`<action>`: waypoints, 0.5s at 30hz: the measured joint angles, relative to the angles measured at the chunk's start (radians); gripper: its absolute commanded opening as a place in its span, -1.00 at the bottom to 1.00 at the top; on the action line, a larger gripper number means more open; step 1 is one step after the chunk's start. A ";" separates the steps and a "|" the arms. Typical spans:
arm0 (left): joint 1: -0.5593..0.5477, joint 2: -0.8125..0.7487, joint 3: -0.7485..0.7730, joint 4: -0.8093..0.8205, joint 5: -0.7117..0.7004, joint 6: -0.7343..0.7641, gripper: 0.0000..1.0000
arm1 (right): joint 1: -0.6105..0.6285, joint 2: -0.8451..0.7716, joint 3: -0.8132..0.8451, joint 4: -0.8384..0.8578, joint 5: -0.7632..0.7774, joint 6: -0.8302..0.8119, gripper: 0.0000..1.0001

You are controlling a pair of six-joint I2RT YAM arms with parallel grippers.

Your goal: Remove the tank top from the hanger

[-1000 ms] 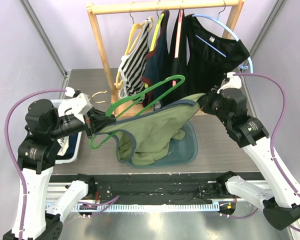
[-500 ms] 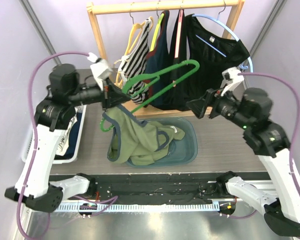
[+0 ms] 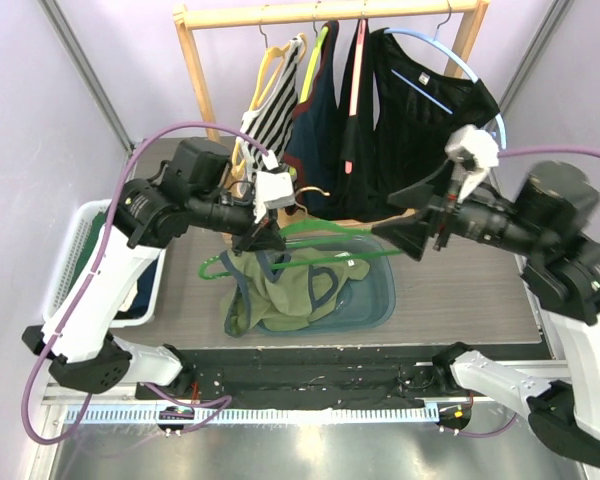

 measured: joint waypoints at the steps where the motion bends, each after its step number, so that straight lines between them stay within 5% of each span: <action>1: -0.012 0.017 0.021 -0.026 0.000 0.014 -1.00 | 0.009 0.018 -0.004 -0.011 -0.025 -0.005 0.47; 15: -0.061 0.127 0.180 -0.121 0.005 0.089 -1.00 | 0.184 0.080 -0.111 -0.040 -0.065 -0.046 0.26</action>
